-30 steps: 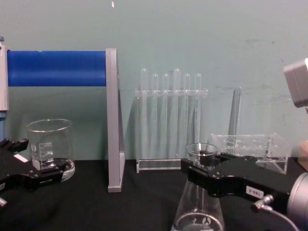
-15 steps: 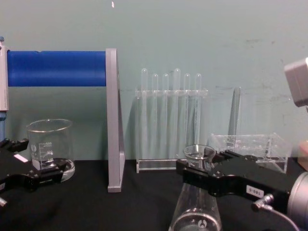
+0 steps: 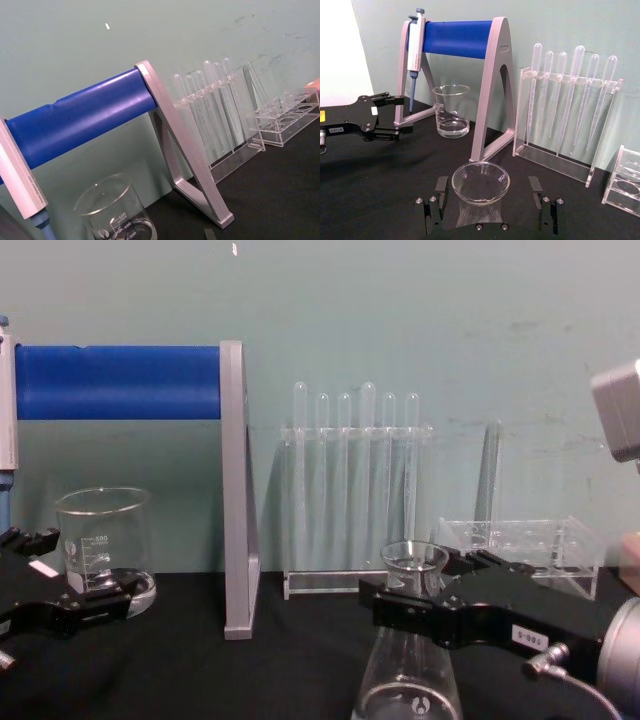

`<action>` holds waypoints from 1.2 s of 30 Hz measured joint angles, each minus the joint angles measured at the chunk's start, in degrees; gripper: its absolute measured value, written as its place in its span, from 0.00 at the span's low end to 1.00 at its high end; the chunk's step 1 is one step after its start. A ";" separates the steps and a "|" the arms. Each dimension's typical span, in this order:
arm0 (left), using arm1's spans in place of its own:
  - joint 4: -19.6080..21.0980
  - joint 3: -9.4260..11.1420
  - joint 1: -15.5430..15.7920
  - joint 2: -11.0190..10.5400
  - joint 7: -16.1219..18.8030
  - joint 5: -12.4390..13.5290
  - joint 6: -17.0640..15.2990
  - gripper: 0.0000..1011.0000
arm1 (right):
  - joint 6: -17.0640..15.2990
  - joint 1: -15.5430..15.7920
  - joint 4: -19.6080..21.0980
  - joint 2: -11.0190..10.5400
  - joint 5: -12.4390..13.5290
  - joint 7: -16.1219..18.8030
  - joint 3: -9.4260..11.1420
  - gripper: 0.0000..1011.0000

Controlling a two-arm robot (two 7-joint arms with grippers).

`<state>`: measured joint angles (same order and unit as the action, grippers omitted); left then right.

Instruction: Grasp the erlenmeyer flask with one hand, shake it three times, then place it back.

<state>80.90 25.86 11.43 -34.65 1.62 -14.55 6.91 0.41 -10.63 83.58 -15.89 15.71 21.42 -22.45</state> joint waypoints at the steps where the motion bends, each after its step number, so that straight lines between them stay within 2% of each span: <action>1: 0.00 0.00 0.00 0.00 0.00 0.00 0.00 0.99 | 0.00 0.00 0.00 0.00 0.00 0.00 0.00 0.99; 7: 0.00 0.00 0.00 0.00 0.00 0.00 0.00 0.99 | 0.00 0.02 0.02 -0.11 0.12 0.32 -0.01 0.99; 11: 0.00 0.00 0.00 0.00 0.00 0.00 0.00 0.99 | -0.01 0.36 0.86 -1.40 1.06 2.17 -0.03 0.99; 14: 0.00 0.00 0.00 0.00 0.00 0.00 0.00 0.99 | -0.07 1.07 2.49 -3.38 2.19 4.27 -0.21 0.99; 18: 0.00 0.00 0.00 0.00 0.00 0.00 0.00 0.99 | -0.07 2.22 4.42 -5.42 2.80 5.15 -0.20 0.99; 26: 0.00 0.00 0.00 0.00 0.00 0.00 0.00 0.99 | -0.66 5.56 8.75 -9.83 4.20 5.26 1.31 0.99; 32: 0.00 0.00 0.00 0.00 0.00 0.00 0.00 0.99 | -0.03 7.71 11.13 -11.98 5.59 4.85 3.37 0.99; 36: 0.00 0.00 0.00 0.00 0.00 0.00 0.00 0.99 | 1.16 8.46 12.10 -12.65 6.25 4.84 4.48 0.99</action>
<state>80.90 25.86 11.43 -34.64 1.62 -14.55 6.91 1.58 -2.17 95.68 -28.54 21.96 26.26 -17.97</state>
